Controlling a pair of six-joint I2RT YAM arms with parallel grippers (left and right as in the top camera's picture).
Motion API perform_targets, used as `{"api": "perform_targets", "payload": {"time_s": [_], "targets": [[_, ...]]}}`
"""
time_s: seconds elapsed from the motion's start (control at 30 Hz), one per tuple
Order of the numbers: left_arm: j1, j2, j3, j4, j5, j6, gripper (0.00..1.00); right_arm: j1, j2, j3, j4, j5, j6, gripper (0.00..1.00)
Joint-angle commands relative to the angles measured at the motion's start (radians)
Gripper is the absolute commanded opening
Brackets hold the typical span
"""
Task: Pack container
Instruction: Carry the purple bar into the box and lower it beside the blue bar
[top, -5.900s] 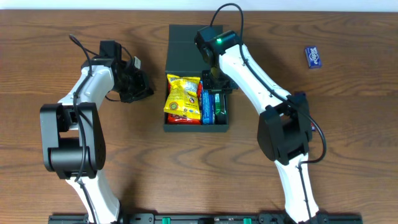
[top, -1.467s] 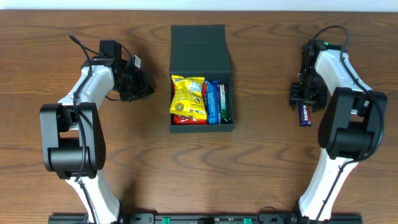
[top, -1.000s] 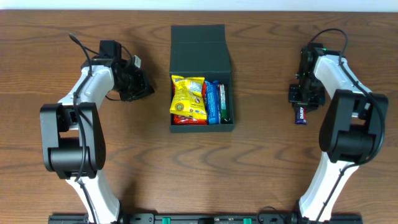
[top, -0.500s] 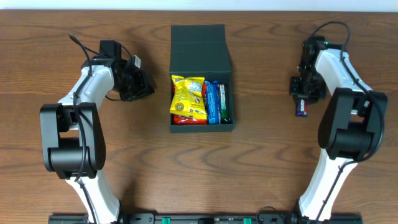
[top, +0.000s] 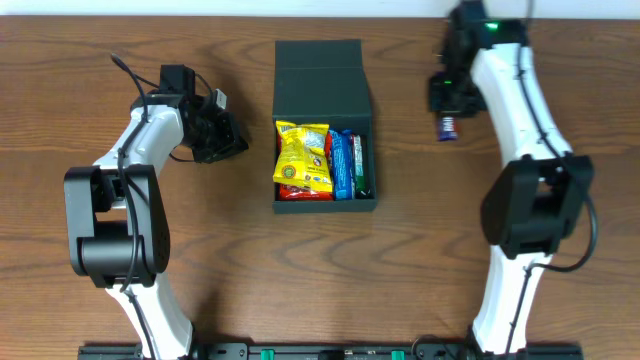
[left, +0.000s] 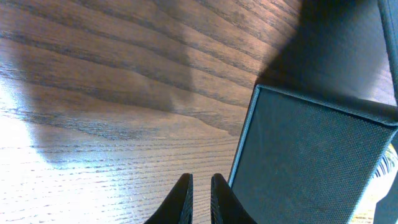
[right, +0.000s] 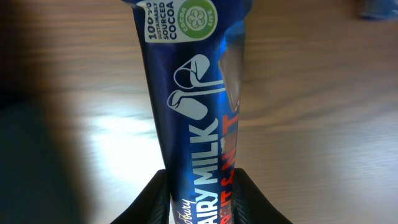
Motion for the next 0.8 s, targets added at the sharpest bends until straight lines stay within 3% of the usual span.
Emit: {"api": "perform_targets", "payload": {"time_s": [0.0,0.3,0.43,0.77], "targets": [[0.004,0.013,-0.013,-0.002,-0.004,0.022,0.12,0.079,-0.002,0.053,-0.033,-0.071,0.045,0.01],[0.004,0.013,-0.013,-0.003,-0.004,0.022,0.12,0.264,-0.002,0.069,-0.078,-0.108,0.160,0.01],[0.004,0.013,-0.013,-0.003,-0.004,0.022,0.12,0.315,-0.001,0.061,-0.073,-0.107,0.277,0.01],[0.004,0.013,-0.013,-0.004,-0.003,0.023,0.12,0.384,0.002,-0.010,-0.051,-0.052,0.410,0.01]]}}
